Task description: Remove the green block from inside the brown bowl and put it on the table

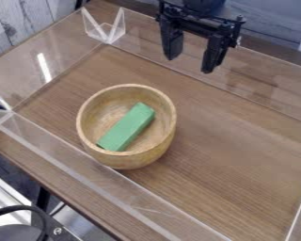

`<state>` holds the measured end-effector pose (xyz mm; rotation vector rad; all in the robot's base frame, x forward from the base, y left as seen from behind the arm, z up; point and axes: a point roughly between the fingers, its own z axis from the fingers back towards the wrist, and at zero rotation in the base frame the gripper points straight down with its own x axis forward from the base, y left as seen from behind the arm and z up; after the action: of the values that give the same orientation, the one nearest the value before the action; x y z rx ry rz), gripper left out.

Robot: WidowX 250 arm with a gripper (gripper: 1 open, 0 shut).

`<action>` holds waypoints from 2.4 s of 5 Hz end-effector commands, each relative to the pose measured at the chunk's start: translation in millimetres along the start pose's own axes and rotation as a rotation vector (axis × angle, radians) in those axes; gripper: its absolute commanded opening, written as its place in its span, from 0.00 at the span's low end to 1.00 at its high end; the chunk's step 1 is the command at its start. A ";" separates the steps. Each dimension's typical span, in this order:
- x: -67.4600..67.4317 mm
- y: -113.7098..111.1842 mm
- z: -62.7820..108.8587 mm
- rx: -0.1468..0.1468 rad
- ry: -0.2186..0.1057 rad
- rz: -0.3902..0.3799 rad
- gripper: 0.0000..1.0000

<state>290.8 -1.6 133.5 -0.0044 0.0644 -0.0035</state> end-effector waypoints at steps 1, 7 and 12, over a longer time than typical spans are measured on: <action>-8.8 6.1 -7.3 0.007 0.018 -0.008 1.00; -74.7 57.8 -47.1 0.017 0.028 0.025 1.00; -73.0 44.8 -51.0 -0.003 -0.007 0.066 1.00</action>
<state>208.0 42.7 76.6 -0.0143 0.1096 0.0637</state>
